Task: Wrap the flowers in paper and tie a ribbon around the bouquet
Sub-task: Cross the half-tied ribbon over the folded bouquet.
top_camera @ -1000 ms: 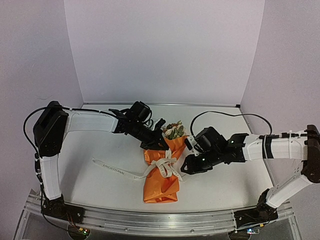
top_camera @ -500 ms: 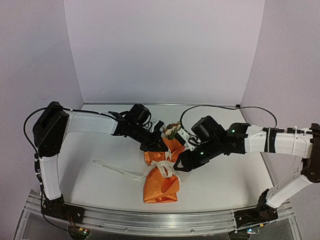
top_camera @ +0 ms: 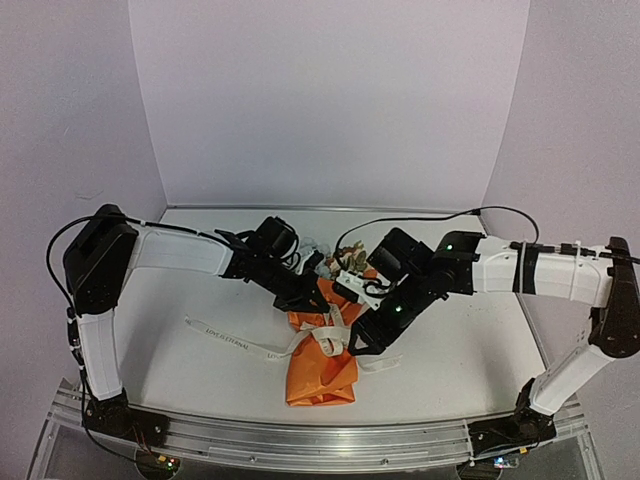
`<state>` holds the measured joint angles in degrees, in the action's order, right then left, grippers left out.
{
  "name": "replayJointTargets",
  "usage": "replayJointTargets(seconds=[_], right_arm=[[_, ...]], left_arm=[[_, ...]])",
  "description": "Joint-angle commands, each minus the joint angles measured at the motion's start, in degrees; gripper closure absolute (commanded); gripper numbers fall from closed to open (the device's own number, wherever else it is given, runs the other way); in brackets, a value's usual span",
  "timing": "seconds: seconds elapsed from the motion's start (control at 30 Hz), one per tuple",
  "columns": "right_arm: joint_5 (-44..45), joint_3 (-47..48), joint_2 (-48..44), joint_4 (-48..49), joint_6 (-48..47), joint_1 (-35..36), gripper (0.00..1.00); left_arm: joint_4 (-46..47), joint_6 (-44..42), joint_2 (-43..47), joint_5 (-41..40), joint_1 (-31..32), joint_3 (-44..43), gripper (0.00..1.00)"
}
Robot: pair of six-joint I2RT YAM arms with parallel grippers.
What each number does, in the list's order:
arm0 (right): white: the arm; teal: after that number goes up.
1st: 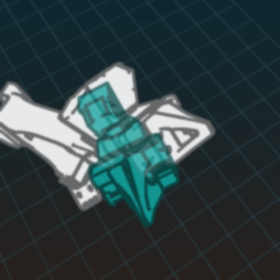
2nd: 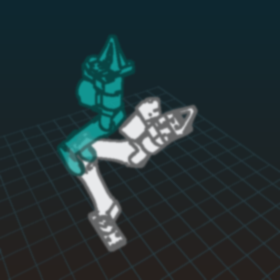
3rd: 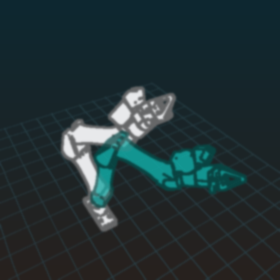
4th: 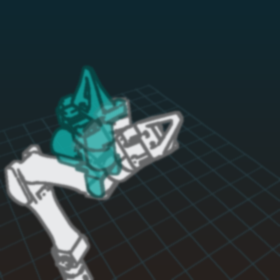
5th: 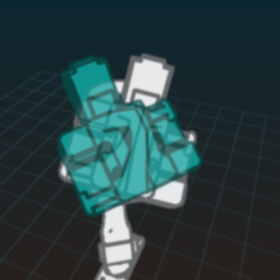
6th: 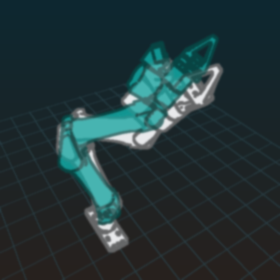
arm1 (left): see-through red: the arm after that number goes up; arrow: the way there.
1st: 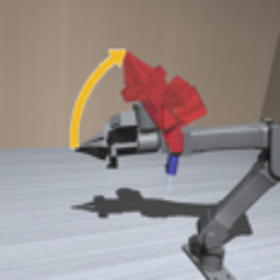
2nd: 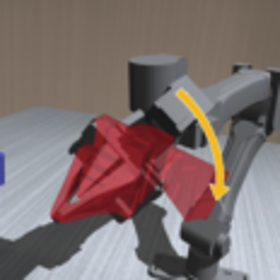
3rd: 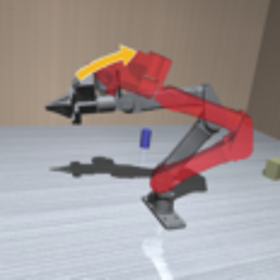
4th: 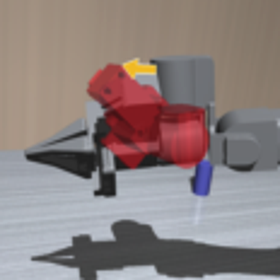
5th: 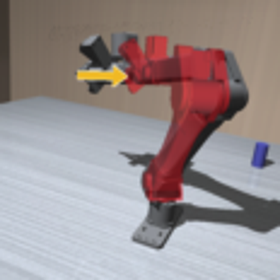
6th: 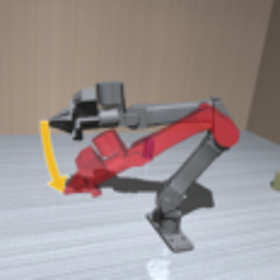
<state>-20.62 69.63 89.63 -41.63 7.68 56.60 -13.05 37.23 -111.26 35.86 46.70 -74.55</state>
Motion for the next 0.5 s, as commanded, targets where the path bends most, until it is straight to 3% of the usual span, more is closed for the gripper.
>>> replayJointTargets(seconds=[0.0,0.13,0.47], right_arm=[[1.57,2.48,1.23,-0.63,-3.93,0.17,0.38],[3.23,3.96,2.67,-0.82,-4.70,0.18,0.36],[-1.34,5.52,6.76,4.22,4.41,-0.51,0.36]], left_arm=[[2.13,-2.38,4.19,1.15,-0.45,1.47,1.00],[2.08,-4.58,4.60,2.79,-0.47,1.58,1.00],[8.14,-5.94,8.32,10.27,-0.80,4.95,1.00]])
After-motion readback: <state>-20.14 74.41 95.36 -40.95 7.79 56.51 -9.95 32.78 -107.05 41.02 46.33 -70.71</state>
